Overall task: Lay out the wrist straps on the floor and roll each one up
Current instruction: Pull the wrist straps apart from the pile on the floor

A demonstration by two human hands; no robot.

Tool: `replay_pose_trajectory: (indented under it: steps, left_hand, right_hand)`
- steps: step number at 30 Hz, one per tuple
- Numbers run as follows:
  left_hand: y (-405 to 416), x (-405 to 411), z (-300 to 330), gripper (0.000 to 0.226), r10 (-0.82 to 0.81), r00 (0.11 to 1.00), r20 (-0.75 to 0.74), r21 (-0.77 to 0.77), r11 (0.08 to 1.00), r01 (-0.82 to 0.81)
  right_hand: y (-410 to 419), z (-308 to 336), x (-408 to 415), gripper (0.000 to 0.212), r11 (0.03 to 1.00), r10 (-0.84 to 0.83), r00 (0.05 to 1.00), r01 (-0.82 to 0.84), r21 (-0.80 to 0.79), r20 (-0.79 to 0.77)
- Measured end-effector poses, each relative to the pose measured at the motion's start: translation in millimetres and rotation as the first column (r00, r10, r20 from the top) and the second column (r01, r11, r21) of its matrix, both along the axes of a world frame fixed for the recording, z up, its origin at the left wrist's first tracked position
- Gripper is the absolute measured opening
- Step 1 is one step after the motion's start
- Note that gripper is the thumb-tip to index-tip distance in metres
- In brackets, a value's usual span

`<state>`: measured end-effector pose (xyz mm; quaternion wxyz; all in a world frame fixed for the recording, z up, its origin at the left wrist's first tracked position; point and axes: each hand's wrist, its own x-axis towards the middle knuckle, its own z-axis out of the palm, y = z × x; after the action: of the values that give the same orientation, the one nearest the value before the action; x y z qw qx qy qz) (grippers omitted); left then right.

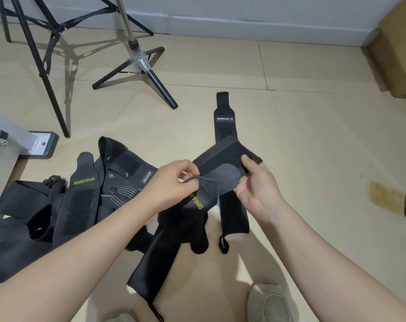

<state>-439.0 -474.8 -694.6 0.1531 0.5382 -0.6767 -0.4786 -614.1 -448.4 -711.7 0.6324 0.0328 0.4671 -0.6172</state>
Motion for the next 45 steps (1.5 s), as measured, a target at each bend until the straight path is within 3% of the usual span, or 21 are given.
replay_pose_trajectory:
  steps: [1,6,10,13,16,19,21,26,28,31,34,38,41,45]
  left_hand:
    - [0,-4,3,0.008,0.018,1.0,-0.008,-0.029,0.999,-0.018]
    - [7,-15,4,0.033,-0.087,0.983,0.161,-0.137,0.984,0.109]
    - [15,-25,2,0.034,-0.206,0.922,0.328,-0.102,0.962,0.252]
    - [15,-38,7,0.023,-0.38,0.813,0.441,-0.196,0.843,0.5]
    - [10,-40,4,0.019,-0.435,0.827,0.356,-0.322,0.774,0.545]
    - [13,-39,-1,0.022,-0.433,0.89,0.14,-0.465,0.765,0.445]
    - [15,-39,-4,0.022,-0.424,0.905,0.044,-0.503,0.773,0.387]
    - [14,-46,-9,0.014,-0.418,0.906,0.069,-0.629,0.686,0.365]
    - [14,-42,-7,0.014,-0.397,0.917,0.024,-0.638,0.701,0.32]
    - [7,-37,4,0.022,-0.252,0.964,-0.087,-0.515,0.839,0.173]
    - [0,-39,6,0.025,-0.107,0.968,-0.229,-0.158,0.985,0.071]
    - [-2,-48,2,0.021,0.004,0.915,-0.404,0.047,0.999,0.017]
    - [-2,-67,4,0.018,0.1,0.886,-0.453,0.204,0.979,-0.007]
    - [5,-109,23,0.02,0.148,0.851,-0.505,0.286,0.958,0.003]
  right_hand:
    - [0,0,6,0.036,1.0,0.019,1.0,-0.019,-0.002,0.013]
    - [-2,-1,15,0.044,0.994,0.077,0.993,-0.084,0.071,0.088]
    - [5,-12,11,0.038,0.968,0.109,0.99,-0.086,0.238,-0.086]
    - [7,-17,8,0.029,0.953,0.095,0.959,-0.009,0.304,-0.268]
    - [3,-11,3,0.011,0.951,0.099,0.918,0.027,0.308,-0.384]
    - [-3,-6,-11,0.027,0.976,-0.031,0.918,0.114,0.188,-0.396]
    - [-4,-5,-16,0.028,0.98,-0.049,0.909,0.123,0.154,-0.414]
    - [-5,-20,-22,0.025,0.962,-0.052,0.877,0.172,0.21,-0.479]
    - [-2,-30,-34,0.026,0.93,-0.072,0.85,0.246,0.272,-0.522]
    - [5,-36,-51,0.027,0.915,-0.14,0.877,0.292,0.279,-0.459]
    - [4,-27,-55,0.025,0.979,-0.11,0.942,0.157,0.129,-0.316]
    - [8,4,-74,0.03,0.99,-0.131,0.948,0.107,-0.095,-0.291]
    - [27,25,-88,0.034,0.986,-0.086,0.953,0.04,-0.161,-0.292]
    - [51,57,-114,0.033,0.976,-0.004,0.946,-0.067,-0.208,-0.324]
